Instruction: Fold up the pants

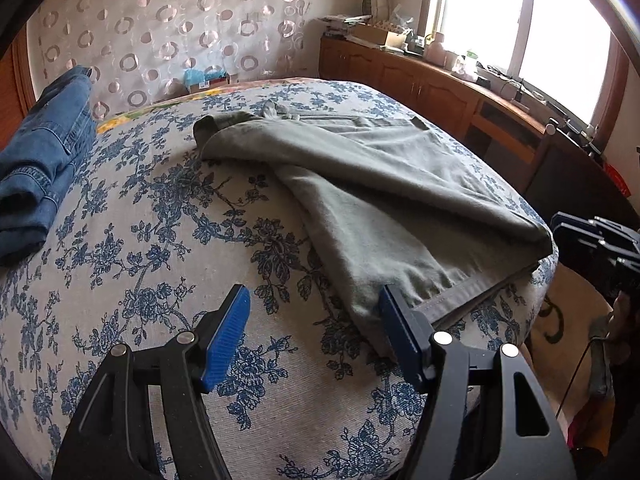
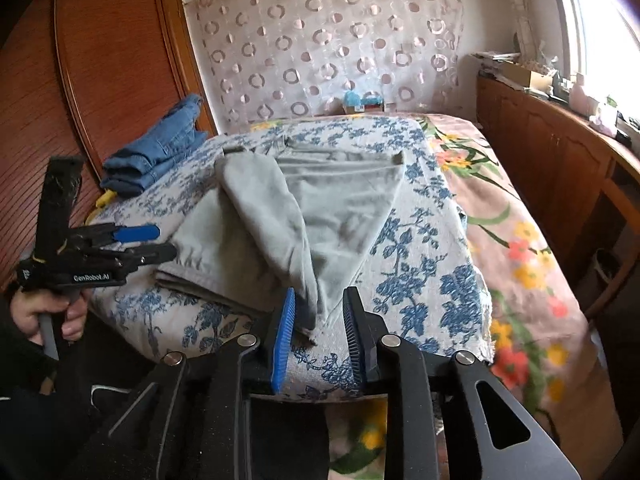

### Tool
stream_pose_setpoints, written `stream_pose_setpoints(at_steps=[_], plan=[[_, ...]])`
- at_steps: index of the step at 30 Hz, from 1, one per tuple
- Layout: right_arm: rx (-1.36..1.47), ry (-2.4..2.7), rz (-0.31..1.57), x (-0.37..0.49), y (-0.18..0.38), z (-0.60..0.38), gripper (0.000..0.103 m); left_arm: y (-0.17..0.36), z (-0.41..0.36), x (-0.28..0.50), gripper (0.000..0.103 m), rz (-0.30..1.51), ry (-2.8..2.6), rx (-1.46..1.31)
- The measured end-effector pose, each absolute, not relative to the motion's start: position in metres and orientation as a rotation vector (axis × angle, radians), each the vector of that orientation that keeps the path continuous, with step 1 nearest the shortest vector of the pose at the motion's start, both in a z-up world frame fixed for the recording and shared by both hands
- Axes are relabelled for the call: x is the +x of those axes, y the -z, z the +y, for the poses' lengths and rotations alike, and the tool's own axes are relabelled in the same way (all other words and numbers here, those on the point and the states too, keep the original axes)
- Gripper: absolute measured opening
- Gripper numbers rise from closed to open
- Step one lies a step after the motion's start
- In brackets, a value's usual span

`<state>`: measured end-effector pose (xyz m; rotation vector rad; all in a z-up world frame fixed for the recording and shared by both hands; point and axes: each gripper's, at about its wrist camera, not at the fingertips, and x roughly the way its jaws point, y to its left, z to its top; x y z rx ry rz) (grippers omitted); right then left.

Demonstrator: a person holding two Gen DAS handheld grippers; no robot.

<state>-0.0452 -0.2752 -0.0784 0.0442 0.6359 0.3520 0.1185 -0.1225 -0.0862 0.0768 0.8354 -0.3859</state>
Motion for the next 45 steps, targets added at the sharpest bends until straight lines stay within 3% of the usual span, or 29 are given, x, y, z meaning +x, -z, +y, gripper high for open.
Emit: stream_pose_setpoints(at_steps=[7, 19, 30, 40, 43, 45], plan=[[0.012, -0.344, 0.615, -0.021, 0.063, -0.274, 0.029, 0.072, -0.113, 0.117, 0.068, 0.783, 0.384, 0.048], [-0.027, -0.443, 0.678, 0.100, 0.050, -0.226, 0.029, 0.050, -0.091, 0.120, 0.068, 0.730, 0.346, 0.009], [-0.050, -0.518, 0.862, 0.188, 0.072, -0.188, 0.029, 0.048, -0.082, 0.120, 0.068, 0.723, 0.341, -0.006], [-0.057, -0.563, 0.888, 0.205, 0.086, -0.169, 0.028, 0.057, -0.085, 0.128, 0.068, 0.737, 0.346, -0.012], [-0.050, -0.607, 0.886, 0.202, 0.086, -0.166, 0.007, 0.057, -0.089, 0.135, 0.068, 0.733, 0.352, -0.008], [-0.061, -0.629, 0.838, 0.192, 0.077, -0.166, 0.003, 0.056, -0.090, 0.139, 0.068, 0.727, 0.349, 0.001]])
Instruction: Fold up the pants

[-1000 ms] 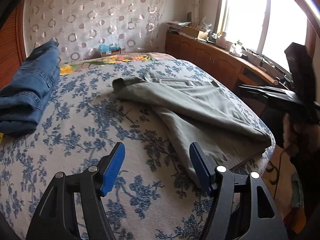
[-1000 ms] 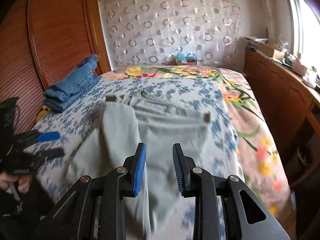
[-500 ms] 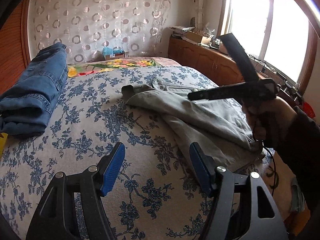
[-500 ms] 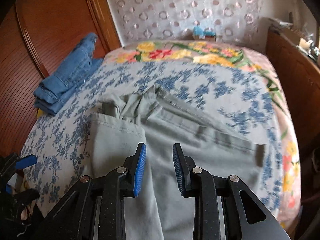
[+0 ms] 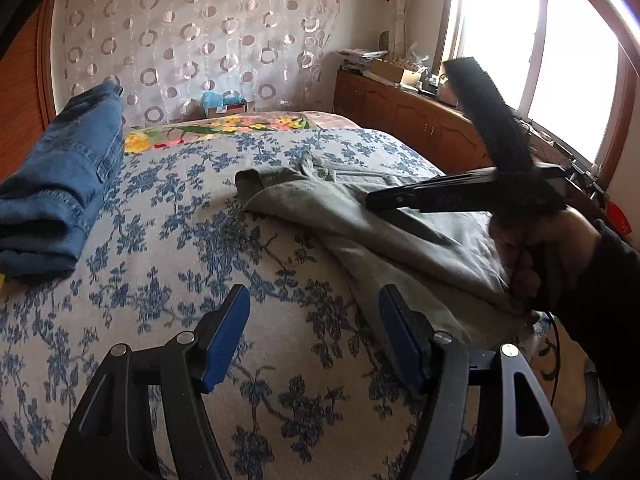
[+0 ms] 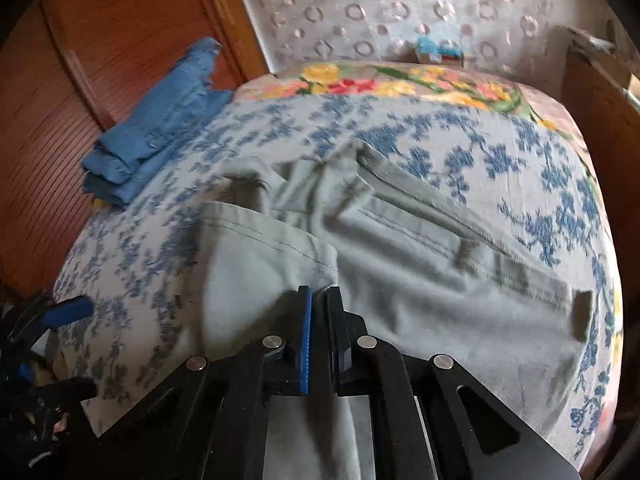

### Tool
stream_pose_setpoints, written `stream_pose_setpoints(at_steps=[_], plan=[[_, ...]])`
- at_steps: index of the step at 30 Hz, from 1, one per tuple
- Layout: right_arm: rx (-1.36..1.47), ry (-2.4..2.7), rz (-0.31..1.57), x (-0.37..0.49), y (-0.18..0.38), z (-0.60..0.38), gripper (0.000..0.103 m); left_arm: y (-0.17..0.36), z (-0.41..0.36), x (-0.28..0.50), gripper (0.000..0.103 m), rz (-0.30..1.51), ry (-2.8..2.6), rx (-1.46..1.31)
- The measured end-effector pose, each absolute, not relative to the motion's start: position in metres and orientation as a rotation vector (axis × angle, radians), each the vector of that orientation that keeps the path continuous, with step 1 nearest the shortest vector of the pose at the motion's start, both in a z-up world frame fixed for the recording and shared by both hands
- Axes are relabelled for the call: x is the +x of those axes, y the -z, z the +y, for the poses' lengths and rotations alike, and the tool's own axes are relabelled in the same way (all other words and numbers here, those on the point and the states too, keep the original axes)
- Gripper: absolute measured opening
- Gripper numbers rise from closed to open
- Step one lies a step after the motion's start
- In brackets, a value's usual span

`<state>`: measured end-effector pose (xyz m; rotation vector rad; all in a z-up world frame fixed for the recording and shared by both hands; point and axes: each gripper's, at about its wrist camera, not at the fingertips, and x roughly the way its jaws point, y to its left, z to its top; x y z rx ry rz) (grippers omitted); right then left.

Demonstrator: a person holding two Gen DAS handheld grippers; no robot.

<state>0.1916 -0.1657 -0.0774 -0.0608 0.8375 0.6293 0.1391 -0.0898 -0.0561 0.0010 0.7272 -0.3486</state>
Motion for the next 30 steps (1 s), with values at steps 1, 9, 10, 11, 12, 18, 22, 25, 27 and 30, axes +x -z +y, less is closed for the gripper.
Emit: stream_pose_setpoints(at_steps=[1, 9, 10, 11, 12, 18, 22, 25, 27, 30], plan=[[-0.057, -0.647, 0.816, 0.186, 0.073, -0.166, 0.003, 0.055, -0.089, 0.141, 0.068, 0.722, 0.343, 0.002], [-0.143, -0.780, 0.718, 0.126, 0.050, -0.151, 0.003, 0.054, -0.071, 0.140, 0.068, 0.709, 0.299, -0.053], [-0.160, -0.791, 0.736, 0.121, 0.053, -0.148, 0.003, 0.054, -0.070, 0.139, 0.068, 0.711, 0.297, -0.054], [-0.175, -0.801, 0.759, 0.118, 0.057, -0.146, 0.003, 0.055, -0.069, 0.140, 0.068, 0.712, 0.293, -0.052], [-0.185, -0.805, 0.768, 0.115, 0.060, -0.147, 0.003, 0.055, -0.068, 0.139, 0.068, 0.712, 0.289, -0.051], [-0.227, -0.804, 0.767, 0.105, 0.061, -0.154, 0.021, 0.057, -0.060, 0.137, 0.068, 0.711, 0.278, -0.063], [-0.266, -0.731, 0.749, 0.107, 0.057, -0.155, 0.027, 0.060, -0.060, 0.137, 0.068, 0.718, 0.277, -0.067], [-0.273, -0.732, 0.760, 0.106, 0.059, -0.143, 0.027, 0.063, -0.060, 0.137, 0.068, 0.725, 0.277, -0.065], [-0.289, -0.741, 0.773, 0.110, 0.063, -0.134, 0.027, 0.064, -0.060, 0.136, 0.068, 0.728, 0.277, -0.062], [-0.298, -0.759, 0.792, 0.116, 0.069, -0.124, 0.027, 0.065, -0.059, 0.134, 0.068, 0.731, 0.278, -0.059]])
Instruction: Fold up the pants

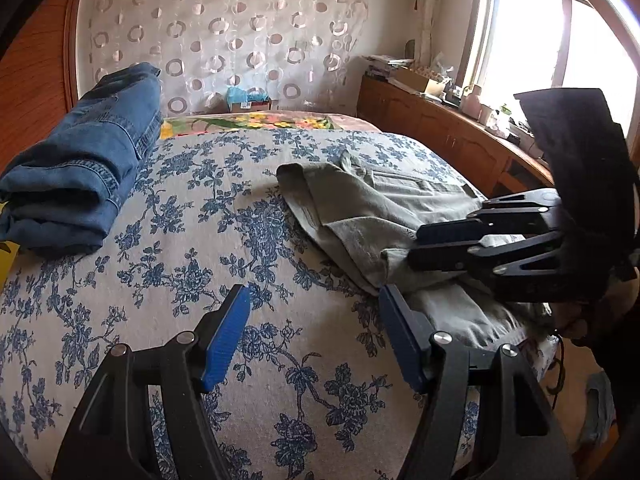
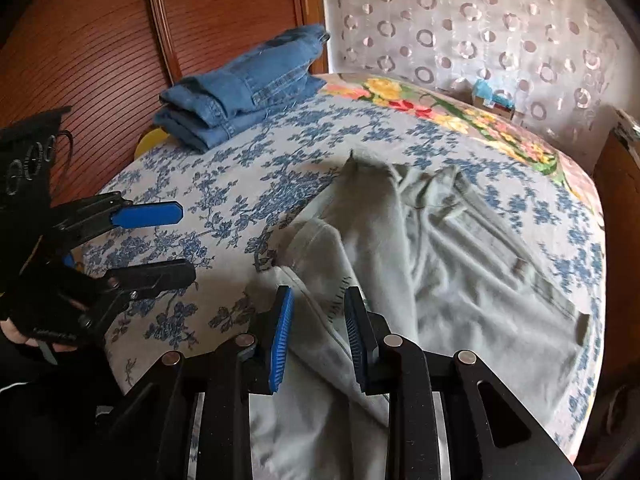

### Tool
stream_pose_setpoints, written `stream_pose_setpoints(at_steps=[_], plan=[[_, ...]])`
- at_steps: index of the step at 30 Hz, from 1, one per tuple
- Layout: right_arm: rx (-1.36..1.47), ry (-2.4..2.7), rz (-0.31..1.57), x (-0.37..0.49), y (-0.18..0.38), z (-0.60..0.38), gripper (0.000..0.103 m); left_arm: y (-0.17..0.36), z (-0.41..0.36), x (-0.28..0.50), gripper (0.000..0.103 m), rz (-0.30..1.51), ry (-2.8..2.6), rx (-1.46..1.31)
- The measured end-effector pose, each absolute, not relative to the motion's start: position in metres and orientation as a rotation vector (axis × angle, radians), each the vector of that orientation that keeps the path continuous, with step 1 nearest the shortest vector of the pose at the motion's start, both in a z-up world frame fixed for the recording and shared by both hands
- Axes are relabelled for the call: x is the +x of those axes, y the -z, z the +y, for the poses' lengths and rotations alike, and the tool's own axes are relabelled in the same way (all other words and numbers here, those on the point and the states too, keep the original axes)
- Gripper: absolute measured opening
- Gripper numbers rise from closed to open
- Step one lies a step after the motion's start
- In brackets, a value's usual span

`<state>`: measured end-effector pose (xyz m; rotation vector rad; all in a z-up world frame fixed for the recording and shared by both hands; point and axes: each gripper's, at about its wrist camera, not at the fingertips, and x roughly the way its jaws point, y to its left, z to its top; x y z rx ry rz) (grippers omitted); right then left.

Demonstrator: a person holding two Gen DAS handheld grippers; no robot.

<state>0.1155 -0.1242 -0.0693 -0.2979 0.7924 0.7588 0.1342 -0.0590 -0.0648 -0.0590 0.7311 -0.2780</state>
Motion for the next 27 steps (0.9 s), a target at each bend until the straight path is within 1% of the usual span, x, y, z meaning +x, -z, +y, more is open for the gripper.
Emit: stream_pose_setpoints(at_steps=[9, 10, 11, 12, 13, 14, 21, 27], plan=[[-0.328, -0.831, 0.830, 0.123, 0.079, -0.119, 0.027, 0.069, -0.061, 0.133, 0.068, 0.743, 0.285, -0.060], [-0.328, -0.839, 0.828, 0.123, 0.079, -0.120, 0.019, 0.069, -0.062, 0.133, 0.068, 0.744, 0.287, -0.058], [-0.329, -0.844, 0.823, 0.122, 0.079, -0.121, 0.008, 0.070, -0.063, 0.133, 0.068, 0.744, 0.289, -0.056], [-0.327, -0.839, 0.810, 0.120, 0.076, -0.123, 0.008, 0.070, -0.064, 0.133, 0.068, 0.744, 0.290, -0.054], [-0.316, -0.834, 0.792, 0.118, 0.072, -0.126, 0.005, 0.070, -0.066, 0.133, 0.068, 0.745, 0.293, -0.051], [-0.303, -0.828, 0.773, 0.117, 0.068, -0.129, 0.004, 0.069, -0.066, 0.133, 0.068, 0.745, 0.295, -0.049], [-0.186, -0.647, 0.657, 0.130, 0.036, -0.174, 0.003, 0.067, -0.078, 0.133, 0.068, 0.744, 0.315, -0.033], [-0.084, -0.439, 0.650, 0.163, 0.031, -0.234, 0.003, 0.068, -0.090, 0.130, 0.068, 0.747, 0.342, -0.015]])
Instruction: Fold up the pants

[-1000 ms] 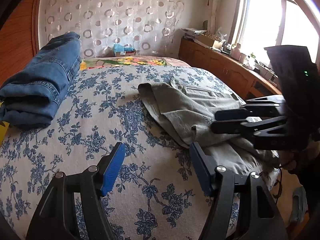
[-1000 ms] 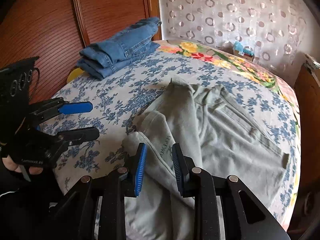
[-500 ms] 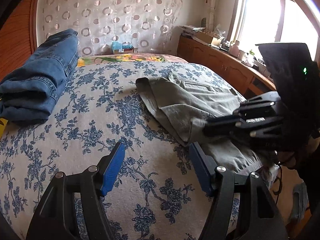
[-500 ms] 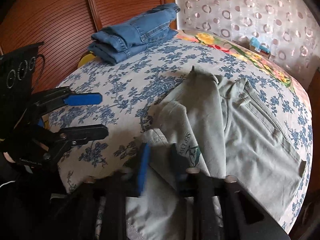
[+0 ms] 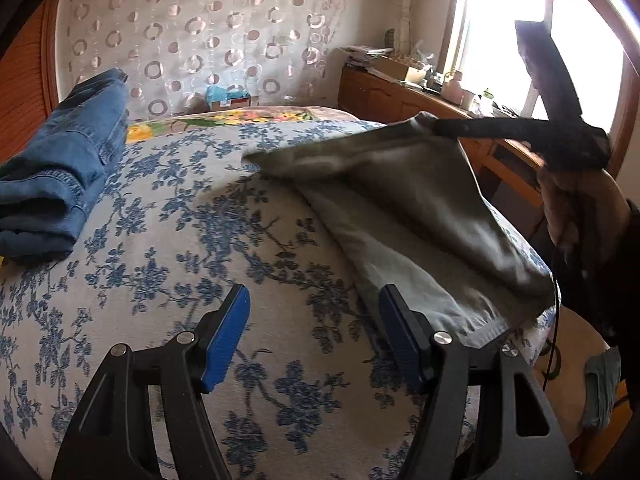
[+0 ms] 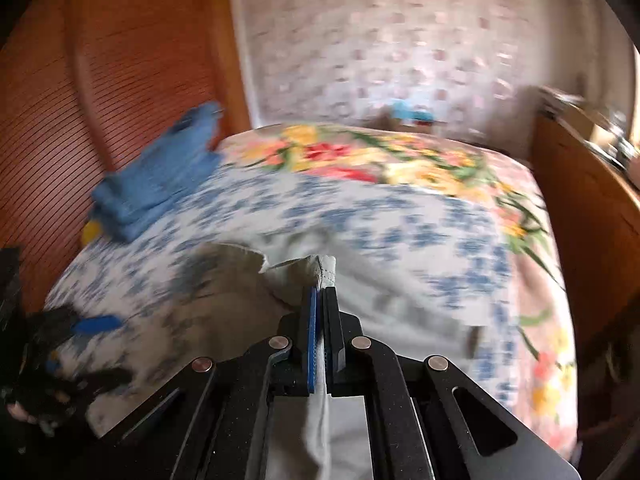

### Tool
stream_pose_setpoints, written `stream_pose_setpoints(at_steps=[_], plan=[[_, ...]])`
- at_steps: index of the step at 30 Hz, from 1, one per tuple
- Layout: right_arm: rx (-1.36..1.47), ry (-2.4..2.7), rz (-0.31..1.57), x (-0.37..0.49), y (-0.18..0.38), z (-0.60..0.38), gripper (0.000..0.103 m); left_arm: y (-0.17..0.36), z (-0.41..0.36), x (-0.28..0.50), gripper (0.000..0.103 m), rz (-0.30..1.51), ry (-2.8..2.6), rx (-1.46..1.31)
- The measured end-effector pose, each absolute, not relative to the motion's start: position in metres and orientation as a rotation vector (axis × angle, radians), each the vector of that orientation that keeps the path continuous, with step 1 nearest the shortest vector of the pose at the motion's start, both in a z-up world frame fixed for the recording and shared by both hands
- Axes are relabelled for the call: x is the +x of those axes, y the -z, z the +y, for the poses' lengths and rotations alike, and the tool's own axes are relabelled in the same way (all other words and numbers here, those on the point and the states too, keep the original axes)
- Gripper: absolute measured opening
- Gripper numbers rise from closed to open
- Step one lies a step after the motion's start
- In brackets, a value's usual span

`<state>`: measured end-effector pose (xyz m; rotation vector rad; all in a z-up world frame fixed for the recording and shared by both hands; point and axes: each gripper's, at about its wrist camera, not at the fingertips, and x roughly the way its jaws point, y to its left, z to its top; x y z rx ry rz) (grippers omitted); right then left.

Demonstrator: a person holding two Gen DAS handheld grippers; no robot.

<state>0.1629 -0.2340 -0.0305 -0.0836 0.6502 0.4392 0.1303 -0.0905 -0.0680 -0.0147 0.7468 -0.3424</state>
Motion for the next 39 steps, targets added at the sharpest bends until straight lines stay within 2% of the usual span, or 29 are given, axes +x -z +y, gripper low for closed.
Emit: stream_pose_setpoints(at_steps=[7, 13, 17, 26, 33, 39], plan=[[-0.018, -0.253, 0.711, 0.200, 0.055, -0.288, 0.002, 0.071, -0.099, 0.129, 0.068, 0.757, 0.361, -0.001], [-0.030, -0.200, 0.777, 0.212, 0.074, -0.288, 0.003, 0.073, -0.103, 0.129, 0.068, 0.762, 0.368, 0.006], [-0.030, -0.210, 0.776, 0.203, 0.069, -0.289, 0.022, 0.074, -0.105, 0.127, 0.068, 0.764, 0.374, 0.009], [-0.052, -0.282, 0.745, 0.122, 0.059, -0.288, 0.039, 0.072, -0.114, 0.122, 0.068, 0.766, 0.384, 0.017], [-0.026, -0.307, 0.736, 0.058, 0.077, -0.297, 0.042, 0.072, -0.124, 0.119, 0.068, 0.771, 0.402, 0.037], [-0.017, -0.279, 0.734, 0.035, 0.084, -0.300, 0.047, 0.072, -0.132, 0.114, 0.068, 0.772, 0.422, 0.046]])
